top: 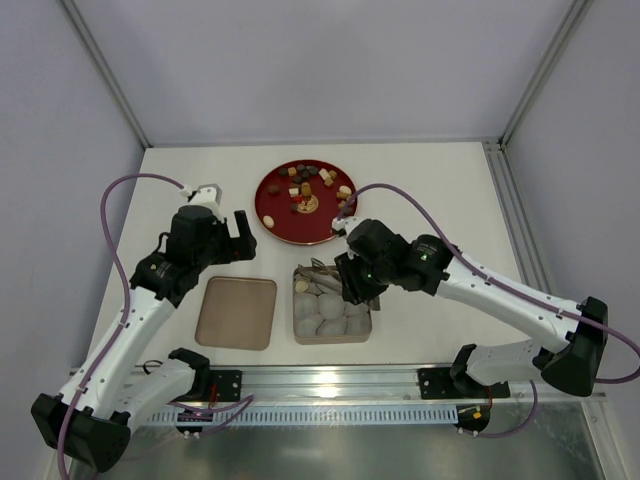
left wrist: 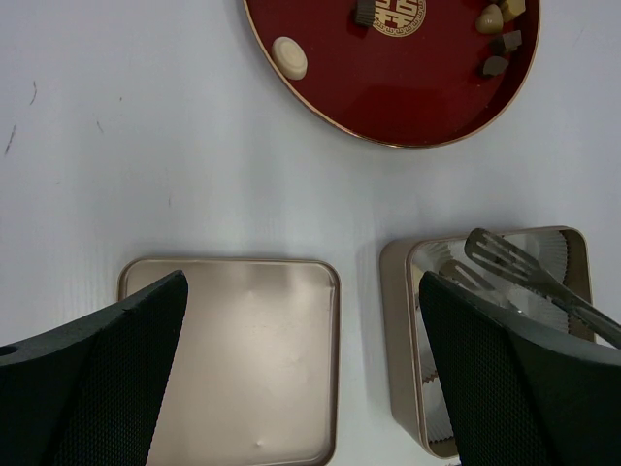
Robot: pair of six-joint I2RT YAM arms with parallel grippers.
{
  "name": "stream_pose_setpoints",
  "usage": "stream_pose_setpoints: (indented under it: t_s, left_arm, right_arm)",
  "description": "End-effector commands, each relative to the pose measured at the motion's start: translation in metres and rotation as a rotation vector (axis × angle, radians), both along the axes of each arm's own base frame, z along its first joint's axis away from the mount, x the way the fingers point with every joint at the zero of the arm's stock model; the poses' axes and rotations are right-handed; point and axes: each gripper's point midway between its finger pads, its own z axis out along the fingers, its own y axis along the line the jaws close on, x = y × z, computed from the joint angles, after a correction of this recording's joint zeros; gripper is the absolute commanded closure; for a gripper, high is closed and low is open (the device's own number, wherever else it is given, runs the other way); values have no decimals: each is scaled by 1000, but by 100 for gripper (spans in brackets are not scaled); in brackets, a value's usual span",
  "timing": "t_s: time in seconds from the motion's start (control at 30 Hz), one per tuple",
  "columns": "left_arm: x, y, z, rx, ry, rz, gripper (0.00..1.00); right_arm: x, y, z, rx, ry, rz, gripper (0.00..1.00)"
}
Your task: Pack the chocolate
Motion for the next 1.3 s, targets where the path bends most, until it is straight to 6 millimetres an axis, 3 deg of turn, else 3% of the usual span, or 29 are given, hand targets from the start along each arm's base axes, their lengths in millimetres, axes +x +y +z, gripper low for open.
stream_pose_setpoints:
  t_s: [0.0, 0.13, 0.3, 0.43, 0.47, 0.5, 0.57, 0.63, 0.67, 0.73, 0.87, 1.27]
  left_arm:
    - [5, 2, 13, -9, -34, 17, 0]
    - [5, 1, 11, -8, -28, 14, 0]
    - [5, 1, 11, -7, -28, 17, 0]
    - [5, 1, 10, -5, -24, 17, 0]
    - [5, 1, 10, -7, -25, 15, 0]
    - [5, 0, 10, -7, -25, 11, 0]
    - [5, 1, 10, -7, -25, 15, 0]
    - [6, 1, 10, -5, -24, 15, 0]
    - [6, 1, 11, -5, -25, 13, 0]
    - [5, 1, 10, -5, -25, 15, 0]
    - [6, 1, 9, -5, -21, 15, 0]
    - [6, 0, 7, -6, -15, 8, 0]
  right_arm:
    - [23, 0, 51, 79, -117, -12, 58]
    - [56, 5, 69, 135, -138, -21, 58]
    - [125, 14, 78, 127, -197, -71, 58]
    - [186, 10, 64, 74, -212, -140, 59]
    - [199, 10, 72, 79, -235, -149, 60]
    - [212, 14, 52, 46, -206, -142, 61]
    - [233, 16, 55, 46, -227, -155, 61]
    - [249, 19, 36, 3, -213, -159, 61]
    - [258, 21, 46, 8, -239, -170, 61]
    - [267, 25, 33, -13, -219, -172, 61]
    - [277, 30, 31, -9, -218, -180, 59]
    - [281, 38, 6, -7, -169, -187, 57]
